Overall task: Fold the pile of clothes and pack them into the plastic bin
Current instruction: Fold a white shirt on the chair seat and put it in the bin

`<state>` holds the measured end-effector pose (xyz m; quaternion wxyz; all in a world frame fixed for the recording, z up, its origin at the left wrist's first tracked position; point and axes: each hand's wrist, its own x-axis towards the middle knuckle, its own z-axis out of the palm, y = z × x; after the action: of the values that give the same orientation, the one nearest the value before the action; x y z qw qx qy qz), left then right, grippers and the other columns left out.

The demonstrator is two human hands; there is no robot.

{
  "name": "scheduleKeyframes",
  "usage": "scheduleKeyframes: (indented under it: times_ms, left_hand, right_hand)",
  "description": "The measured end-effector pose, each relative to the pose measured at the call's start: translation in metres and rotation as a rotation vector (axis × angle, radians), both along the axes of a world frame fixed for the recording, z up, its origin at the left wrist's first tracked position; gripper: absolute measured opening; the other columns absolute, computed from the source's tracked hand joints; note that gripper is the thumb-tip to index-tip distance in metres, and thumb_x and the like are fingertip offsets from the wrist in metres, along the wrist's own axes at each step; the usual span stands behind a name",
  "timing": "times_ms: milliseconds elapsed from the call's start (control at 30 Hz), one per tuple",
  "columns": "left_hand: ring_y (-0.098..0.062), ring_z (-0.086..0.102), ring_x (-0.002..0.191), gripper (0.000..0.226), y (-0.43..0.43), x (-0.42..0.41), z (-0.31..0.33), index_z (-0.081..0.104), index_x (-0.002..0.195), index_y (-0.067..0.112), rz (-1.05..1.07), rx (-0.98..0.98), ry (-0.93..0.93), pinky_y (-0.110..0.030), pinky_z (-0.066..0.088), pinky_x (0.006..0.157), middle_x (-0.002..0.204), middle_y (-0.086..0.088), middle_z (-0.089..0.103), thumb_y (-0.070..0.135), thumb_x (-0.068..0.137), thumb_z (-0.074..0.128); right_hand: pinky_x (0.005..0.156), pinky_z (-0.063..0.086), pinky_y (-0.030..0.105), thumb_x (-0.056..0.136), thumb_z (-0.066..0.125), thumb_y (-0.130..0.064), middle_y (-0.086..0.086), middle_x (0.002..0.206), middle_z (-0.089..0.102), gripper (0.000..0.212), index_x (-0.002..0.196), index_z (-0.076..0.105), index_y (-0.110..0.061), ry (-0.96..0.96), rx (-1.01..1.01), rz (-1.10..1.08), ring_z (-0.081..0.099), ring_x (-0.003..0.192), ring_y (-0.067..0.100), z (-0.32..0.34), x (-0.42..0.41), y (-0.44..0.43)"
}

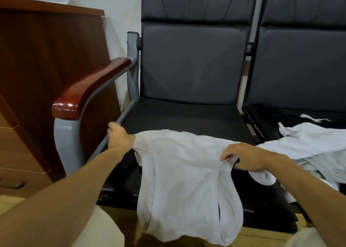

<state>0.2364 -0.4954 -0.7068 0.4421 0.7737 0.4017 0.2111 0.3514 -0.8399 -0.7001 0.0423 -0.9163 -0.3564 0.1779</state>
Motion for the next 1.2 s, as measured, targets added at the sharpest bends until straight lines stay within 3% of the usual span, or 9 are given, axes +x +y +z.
scheduleKeyframes:
  times_ms: [67, 167, 233, 300, 400, 700, 800, 1000, 1200]
  left_hand:
    - [-0.03, 0.047, 0.113, 0.046, 0.002, -0.006, 0.003, 0.047, 0.121, 0.007, -0.102, 0.354, -0.026, -0.034, 0.043, 0.089, 0.124, -0.015, 0.043, -0.004, 0.08, 0.066]
    - [-0.02, 0.057, 0.102, 0.03, 0.011, -0.011, 0.006, 0.063, 0.093, 0.018, -0.465, 0.413, 0.041, -0.02, 0.047, 0.079, 0.103, -0.001, 0.059, -0.009, 0.081, 0.061]
    - [-0.014, 0.057, 0.106, 0.031, 0.015, -0.018, 0.006, 0.066, 0.092, 0.025, -0.788, 0.426, 0.278, -0.024, 0.046, 0.091, 0.108, 0.005, 0.061, -0.005, 0.084, 0.061]
    - [-0.01, 0.051, 0.114, 0.032, 0.02, -0.021, 0.003, 0.067, 0.108, 0.024, -0.948, 0.479, 0.396, -0.025, 0.038, 0.104, 0.119, 0.007, 0.057, 0.001, 0.086, 0.062]
    - [-0.007, 0.049, 0.115, 0.04, 0.024, -0.019, -0.001, 0.061, 0.124, 0.022, -0.932, 0.482, 0.347, -0.018, 0.034, 0.102, 0.124, 0.009, 0.054, 0.007, 0.087, 0.067]
    - [-0.008, 0.055, 0.11, 0.029, 0.027, -0.007, -0.003, 0.07, 0.116, 0.02, -0.874, 0.576, 0.33, -0.013, 0.038, 0.096, 0.115, 0.01, 0.061, 0.006, 0.095, 0.055]
    - [-0.012, 0.055, 0.106, 0.029, 0.027, -0.006, -0.002, 0.068, 0.113, 0.019, -0.841, 0.638, 0.396, -0.022, 0.042, 0.095, 0.111, 0.007, 0.06, 0.006, 0.099, 0.047]
    - [-0.016, 0.056, 0.088, 0.022, 0.008, -0.008, 0.01, 0.056, 0.099, 0.018, -0.746, 0.562, 0.319, -0.032, 0.047, 0.084, 0.097, -0.001, 0.059, 0.015, 0.103, 0.035]
    - [-0.016, 0.051, 0.089, 0.017, 0.013, -0.026, 0.03, 0.049, 0.096, 0.019, -0.717, 0.572, 0.488, -0.029, 0.039, 0.08, 0.095, -0.001, 0.052, 0.024, 0.104, 0.035]
  right_hand:
    - [0.101, 0.043, 0.021, 0.083, 0.062, 0.002, -0.016, 0.111, 0.057, 0.044, 0.114, 0.066, -0.029, -0.027, 0.006, 0.017, 0.054, 0.108, 0.005, -0.002, 0.005, 0.0]
    - [0.096, 0.044, 0.019, 0.084, 0.064, -0.001, -0.016, 0.11, 0.06, 0.039, 0.11, 0.068, -0.029, -0.044, 0.024, 0.023, 0.056, 0.105, 0.005, -0.003, 0.01, 0.0]
    - [0.091, 0.045, 0.016, 0.085, 0.067, -0.007, -0.014, 0.108, 0.062, 0.031, 0.107, 0.07, -0.028, -0.072, 0.035, 0.035, 0.056, 0.1, 0.004, -0.002, 0.012, 0.0]
    - [0.091, 0.048, 0.019, 0.086, 0.069, -0.012, -0.012, 0.105, 0.063, 0.022, 0.103, 0.072, -0.027, -0.068, 0.04, 0.018, 0.058, 0.098, 0.006, 0.0, 0.014, 0.003]
    - [0.089, 0.051, 0.023, 0.088, 0.068, -0.018, -0.01, 0.101, 0.067, 0.015, 0.098, 0.075, -0.026, -0.057, 0.026, -0.007, 0.061, 0.092, 0.008, 0.003, 0.015, 0.008]
    - [0.092, 0.051, 0.028, 0.091, 0.061, -0.016, -0.009, 0.104, 0.067, 0.019, 0.1, 0.073, -0.027, -0.073, -0.011, -0.016, 0.061, 0.095, 0.009, 0.005, 0.016, 0.004]
    - [0.094, 0.049, 0.027, 0.092, 0.06, -0.016, -0.009, 0.104, 0.062, 0.018, 0.102, 0.07, -0.026, -0.067, 0.005, 0.004, 0.059, 0.098, 0.011, 0.003, 0.013, 0.001]
    - [0.079, 0.052, 0.031, 0.097, 0.047, -0.008, -0.002, 0.083, 0.063, 0.033, 0.075, 0.055, -0.032, -0.133, 0.242, -0.082, 0.061, 0.08, 0.016, 0.013, 0.007, -0.001]
    - [0.079, 0.051, 0.036, 0.098, 0.046, -0.007, 0.005, 0.086, 0.063, 0.024, 0.081, 0.057, -0.02, -0.132, 0.331, -0.142, 0.06, 0.083, 0.023, 0.023, -0.005, -0.008]
